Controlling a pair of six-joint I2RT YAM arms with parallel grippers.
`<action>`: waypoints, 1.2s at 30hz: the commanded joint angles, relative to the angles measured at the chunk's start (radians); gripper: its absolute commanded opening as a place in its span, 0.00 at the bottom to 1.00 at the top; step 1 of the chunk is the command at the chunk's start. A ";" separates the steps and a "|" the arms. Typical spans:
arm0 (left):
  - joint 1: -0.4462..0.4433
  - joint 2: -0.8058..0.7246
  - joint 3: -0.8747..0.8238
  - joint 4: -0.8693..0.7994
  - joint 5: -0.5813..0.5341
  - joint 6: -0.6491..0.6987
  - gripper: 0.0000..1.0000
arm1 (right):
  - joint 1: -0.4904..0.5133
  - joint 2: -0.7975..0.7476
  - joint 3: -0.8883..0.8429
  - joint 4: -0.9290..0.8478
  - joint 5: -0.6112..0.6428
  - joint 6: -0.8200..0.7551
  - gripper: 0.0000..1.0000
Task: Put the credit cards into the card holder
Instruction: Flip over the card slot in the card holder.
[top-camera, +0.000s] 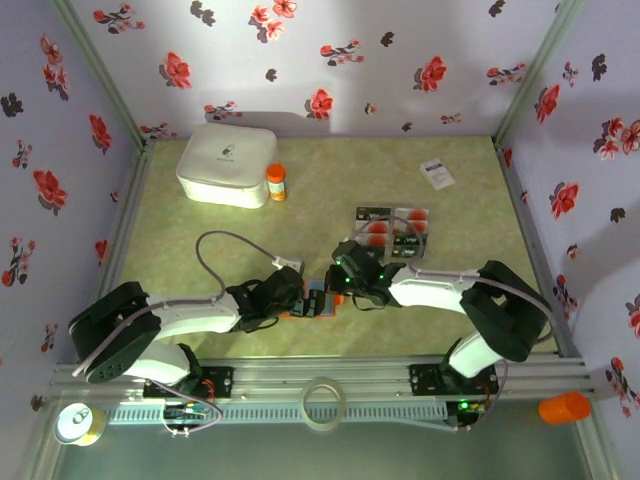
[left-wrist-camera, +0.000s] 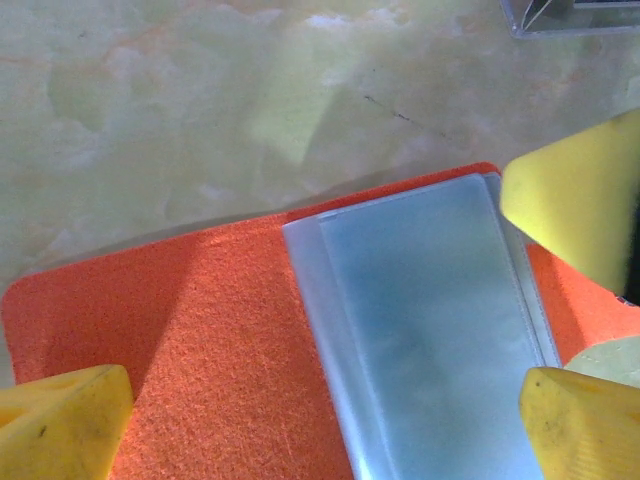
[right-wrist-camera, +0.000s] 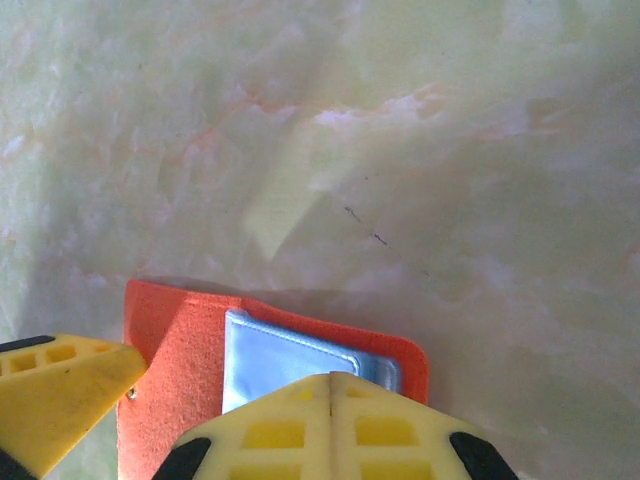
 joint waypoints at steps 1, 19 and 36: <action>-0.007 -0.009 -0.015 -0.023 -0.035 0.029 1.00 | -0.014 0.042 0.022 -0.002 -0.029 -0.023 0.00; -0.007 0.011 -0.050 -0.002 -0.087 -0.031 1.00 | -0.021 0.138 -0.049 0.145 -0.111 0.041 0.00; -0.007 0.067 -0.042 -0.052 -0.096 -0.010 0.82 | -0.016 0.147 -0.033 0.178 -0.130 0.069 0.00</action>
